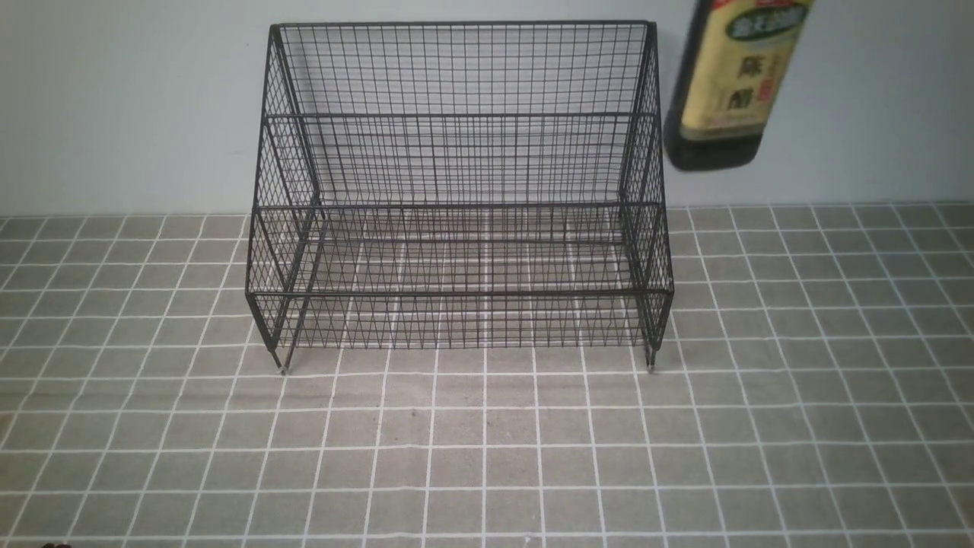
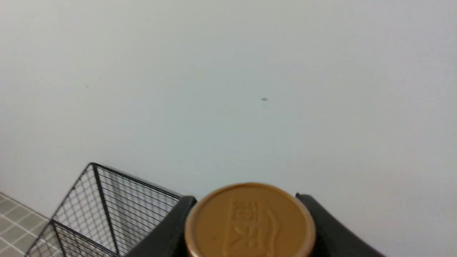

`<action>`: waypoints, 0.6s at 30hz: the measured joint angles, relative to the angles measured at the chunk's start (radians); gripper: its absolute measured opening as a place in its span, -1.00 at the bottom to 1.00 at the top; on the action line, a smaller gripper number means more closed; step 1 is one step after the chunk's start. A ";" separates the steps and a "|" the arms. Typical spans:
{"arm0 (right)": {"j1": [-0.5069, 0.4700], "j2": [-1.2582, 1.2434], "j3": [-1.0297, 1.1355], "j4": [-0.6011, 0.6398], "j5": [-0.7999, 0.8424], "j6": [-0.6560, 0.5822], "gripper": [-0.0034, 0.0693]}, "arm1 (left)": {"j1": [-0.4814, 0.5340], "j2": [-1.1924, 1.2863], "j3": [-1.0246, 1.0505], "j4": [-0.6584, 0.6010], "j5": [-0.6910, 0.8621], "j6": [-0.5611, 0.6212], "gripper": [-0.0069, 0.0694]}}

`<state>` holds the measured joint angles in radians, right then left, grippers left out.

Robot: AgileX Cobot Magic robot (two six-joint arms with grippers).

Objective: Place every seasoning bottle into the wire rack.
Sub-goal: Use the right arm to put the condiment bottle back on the shelf

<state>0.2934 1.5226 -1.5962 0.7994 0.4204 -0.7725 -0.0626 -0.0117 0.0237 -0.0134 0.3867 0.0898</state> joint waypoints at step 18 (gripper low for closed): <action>0.098 0.261 -0.039 0.041 -0.264 -0.002 -0.04 | 0.000 0.000 0.000 0.000 0.000 0.000 -0.84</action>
<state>0.3913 1.7838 -1.6349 0.8408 0.1561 -0.7747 -0.0626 -0.0117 0.0237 -0.0134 0.3867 0.0898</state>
